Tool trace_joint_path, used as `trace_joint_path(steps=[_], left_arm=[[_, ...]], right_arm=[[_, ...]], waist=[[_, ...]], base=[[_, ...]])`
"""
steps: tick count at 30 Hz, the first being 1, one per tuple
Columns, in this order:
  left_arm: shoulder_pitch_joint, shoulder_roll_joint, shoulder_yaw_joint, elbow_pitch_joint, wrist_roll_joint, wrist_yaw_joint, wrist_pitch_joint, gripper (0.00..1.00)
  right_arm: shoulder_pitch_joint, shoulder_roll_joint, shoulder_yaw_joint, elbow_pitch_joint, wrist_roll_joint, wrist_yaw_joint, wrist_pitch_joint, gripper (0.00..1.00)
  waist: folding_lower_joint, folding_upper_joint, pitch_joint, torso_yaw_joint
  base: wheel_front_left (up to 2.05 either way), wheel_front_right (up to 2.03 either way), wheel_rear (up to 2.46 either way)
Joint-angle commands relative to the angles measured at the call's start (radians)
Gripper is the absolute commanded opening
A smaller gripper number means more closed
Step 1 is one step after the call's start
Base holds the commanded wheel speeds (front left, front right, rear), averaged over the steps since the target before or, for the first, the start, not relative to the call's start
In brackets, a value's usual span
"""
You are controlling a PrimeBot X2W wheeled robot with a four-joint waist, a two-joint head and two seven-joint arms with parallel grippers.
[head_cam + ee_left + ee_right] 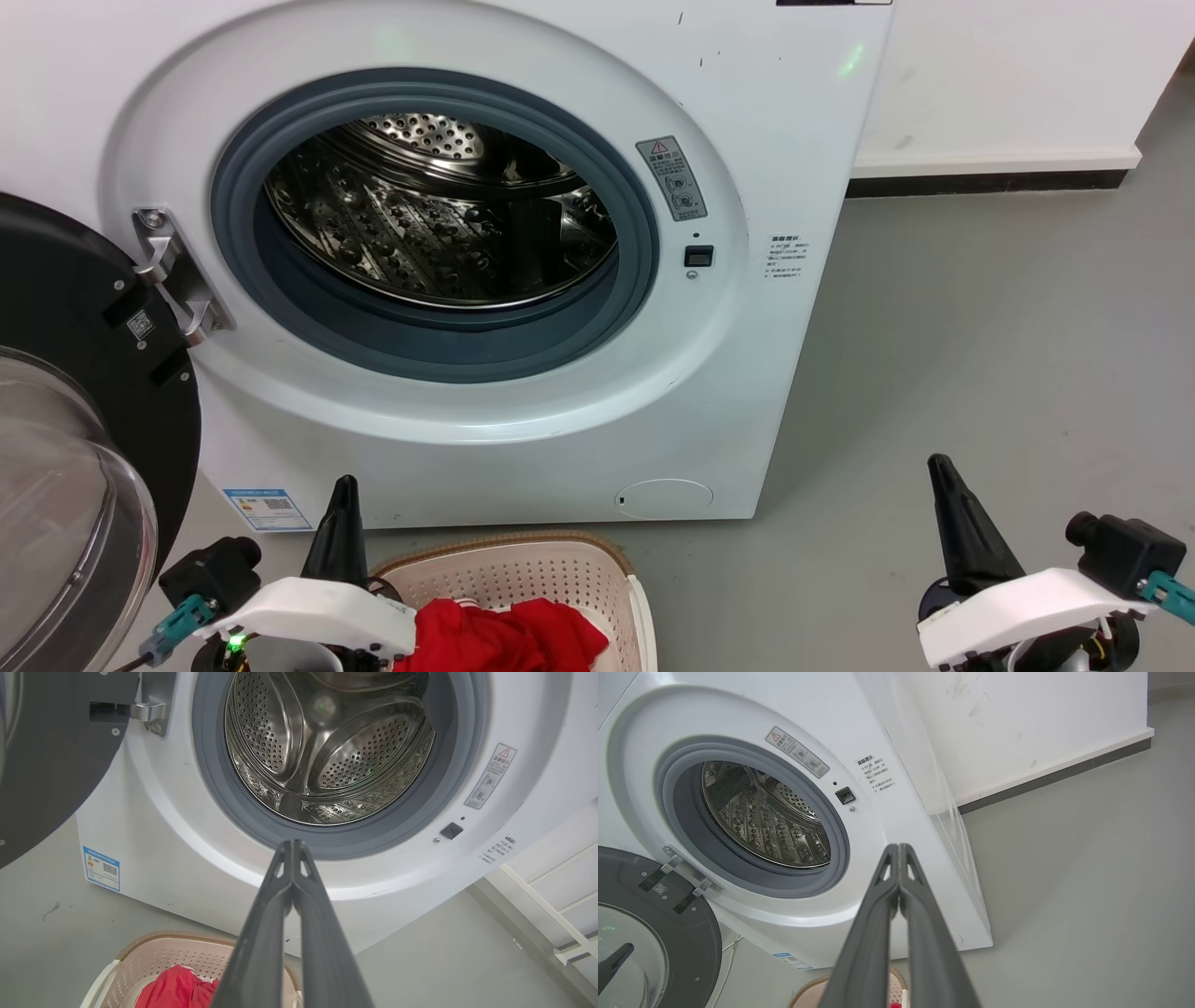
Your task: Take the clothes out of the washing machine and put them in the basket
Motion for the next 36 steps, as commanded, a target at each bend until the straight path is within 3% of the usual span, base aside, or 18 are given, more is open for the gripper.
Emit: trace_joint_path(steps=[1,16,36], left_arm=[[-0.03,0.001,0.006,-0.012,-0.042,-0.008,0.009,0.0],[-0.043,0.001,0.032,-0.005,-0.278,-0.03,0.067,0.0],[-0.054,0.0,0.058,0.003,-0.514,-0.053,0.124,0.0]], right_arm=[[-0.031,-0.008,-0.005,-0.007,0.048,0.0,0.005,0.0],[-0.049,-0.015,-0.024,0.016,0.307,0.0,0.043,0.0],[-0.069,-0.018,-0.048,0.039,0.56,0.0,0.085,0.0]], waist=[[0.0,0.0,0.0,0.001],[0.0,0.0,0.001,0.008],[0.0,0.0,0.002,0.017]], base=[[0.0,0.0,0.0],[0.0,0.0,0.0],[0.0,0.0,0.0]])
